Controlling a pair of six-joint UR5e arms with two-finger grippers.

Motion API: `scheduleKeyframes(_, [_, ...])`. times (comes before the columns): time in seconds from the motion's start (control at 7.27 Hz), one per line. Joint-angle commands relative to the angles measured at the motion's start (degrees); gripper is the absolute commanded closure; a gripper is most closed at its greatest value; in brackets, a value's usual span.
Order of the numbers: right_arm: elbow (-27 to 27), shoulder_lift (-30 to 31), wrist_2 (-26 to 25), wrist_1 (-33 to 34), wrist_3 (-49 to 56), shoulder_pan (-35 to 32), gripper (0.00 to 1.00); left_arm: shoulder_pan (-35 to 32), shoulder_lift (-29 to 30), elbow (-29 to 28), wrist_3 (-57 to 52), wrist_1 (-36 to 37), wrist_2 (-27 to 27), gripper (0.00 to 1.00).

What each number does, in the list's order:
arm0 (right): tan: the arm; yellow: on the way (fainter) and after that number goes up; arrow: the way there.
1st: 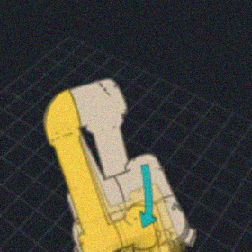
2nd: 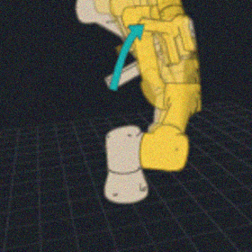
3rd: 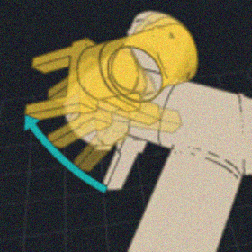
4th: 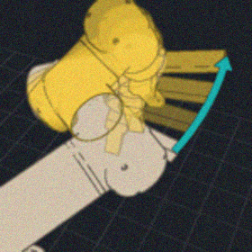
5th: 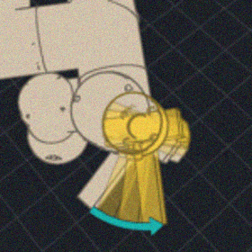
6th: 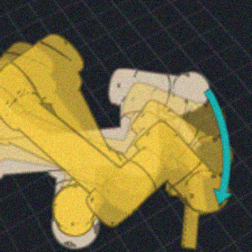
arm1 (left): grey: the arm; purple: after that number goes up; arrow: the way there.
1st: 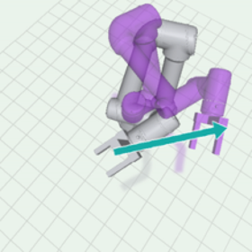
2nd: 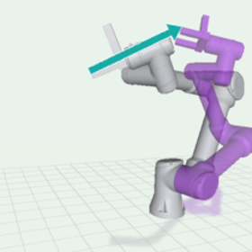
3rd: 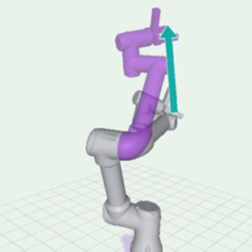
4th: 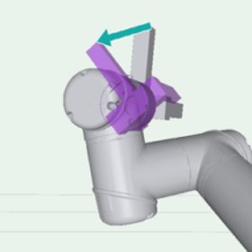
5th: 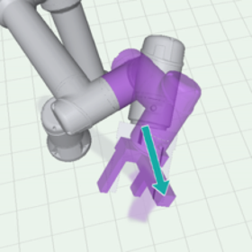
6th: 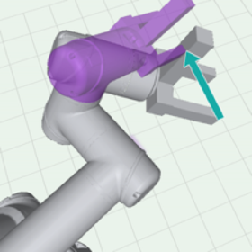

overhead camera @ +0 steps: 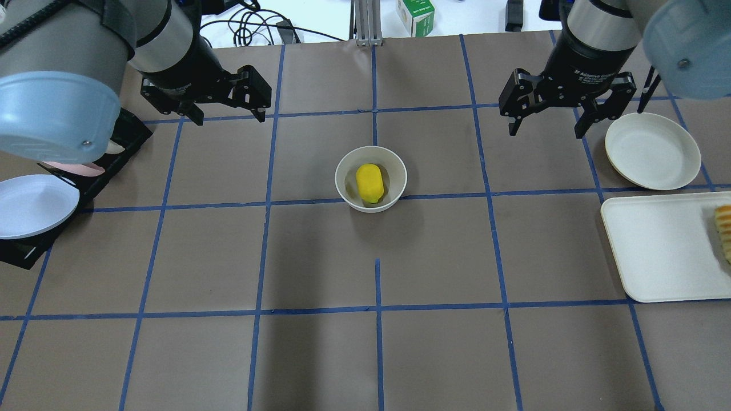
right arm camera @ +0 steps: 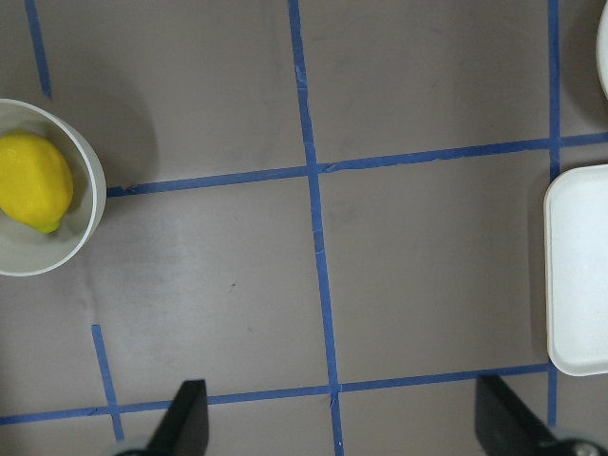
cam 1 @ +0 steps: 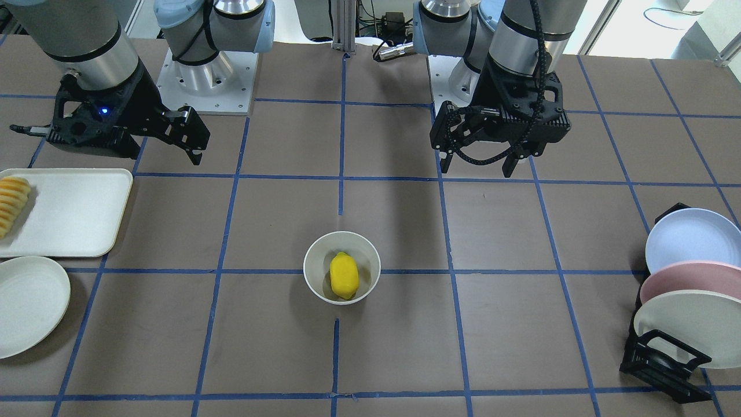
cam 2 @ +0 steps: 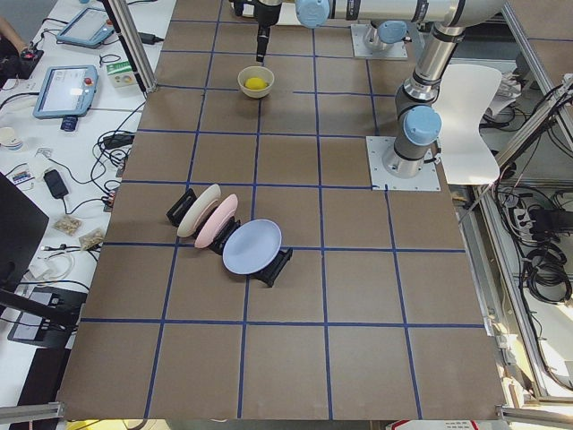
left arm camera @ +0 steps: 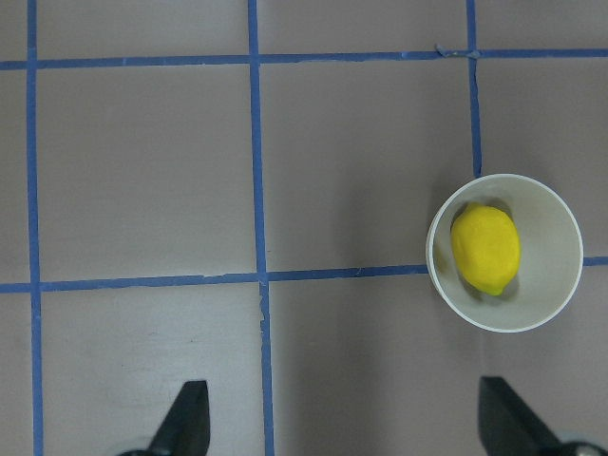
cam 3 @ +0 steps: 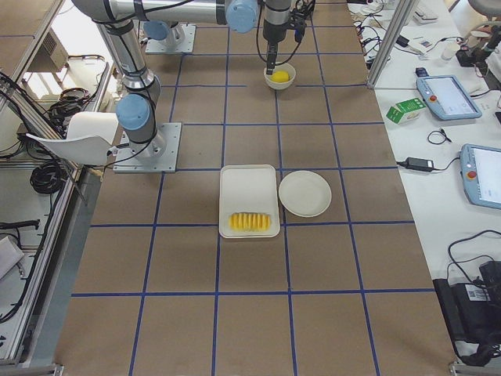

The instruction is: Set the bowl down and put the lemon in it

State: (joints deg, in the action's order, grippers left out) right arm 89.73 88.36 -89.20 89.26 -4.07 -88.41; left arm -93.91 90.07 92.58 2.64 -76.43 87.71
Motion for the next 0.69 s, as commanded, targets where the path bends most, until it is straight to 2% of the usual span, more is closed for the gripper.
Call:
scheduleKeyframes(0.0, [0.0,0.4,0.0,0.6,0.1,0.1,0.0,0.0,-0.4,0.1,0.0,-0.2,0.0,0.0])
scheduleKeyframes(0.55, [0.0,0.8,0.3,0.4,0.2,0.1,0.0,0.0,-0.4,-0.2,0.0,-0.3,0.0,0.0])
